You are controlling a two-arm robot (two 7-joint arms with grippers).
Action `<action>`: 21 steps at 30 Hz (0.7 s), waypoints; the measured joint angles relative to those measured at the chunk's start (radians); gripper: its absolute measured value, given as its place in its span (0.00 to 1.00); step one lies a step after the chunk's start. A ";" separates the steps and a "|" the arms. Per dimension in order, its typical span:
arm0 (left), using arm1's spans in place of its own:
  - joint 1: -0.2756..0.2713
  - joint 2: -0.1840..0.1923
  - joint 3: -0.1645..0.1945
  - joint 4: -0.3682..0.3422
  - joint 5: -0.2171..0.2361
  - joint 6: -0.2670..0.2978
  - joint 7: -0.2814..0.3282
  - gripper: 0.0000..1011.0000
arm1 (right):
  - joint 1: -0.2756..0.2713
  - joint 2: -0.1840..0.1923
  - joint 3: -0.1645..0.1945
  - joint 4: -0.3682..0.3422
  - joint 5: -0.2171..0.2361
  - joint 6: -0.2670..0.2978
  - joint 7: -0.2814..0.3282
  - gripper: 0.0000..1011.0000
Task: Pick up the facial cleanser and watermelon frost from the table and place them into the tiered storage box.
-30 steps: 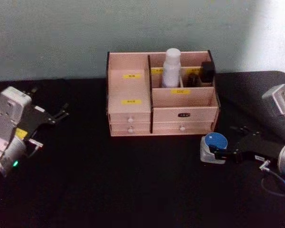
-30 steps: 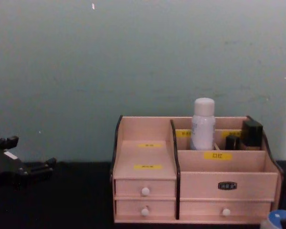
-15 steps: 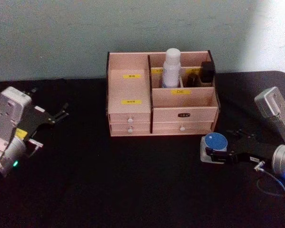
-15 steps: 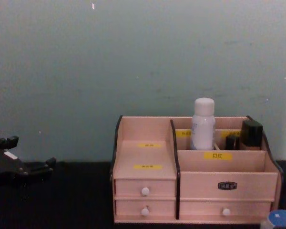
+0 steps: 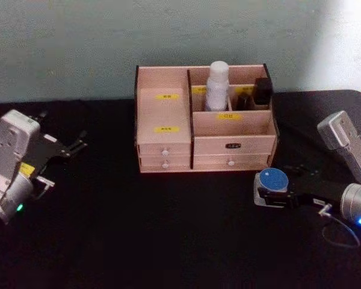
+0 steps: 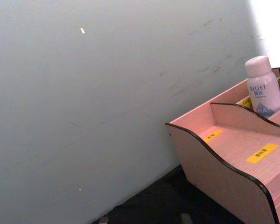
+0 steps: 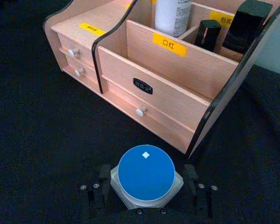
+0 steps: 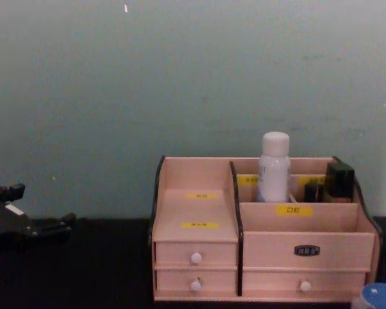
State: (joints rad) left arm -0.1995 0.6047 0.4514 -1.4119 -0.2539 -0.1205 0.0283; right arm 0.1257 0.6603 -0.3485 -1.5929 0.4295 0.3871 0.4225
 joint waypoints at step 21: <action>0.000 0.000 0.000 0.000 0.000 0.000 0.000 0.99 | 0.010 -0.008 -0.004 0.008 -0.008 -0.004 0.002 0.99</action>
State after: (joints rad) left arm -0.1995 0.6047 0.4514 -1.4119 -0.2539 -0.1205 0.0283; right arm 0.1352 0.6519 -0.3526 -1.5846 0.4218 0.3828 0.4240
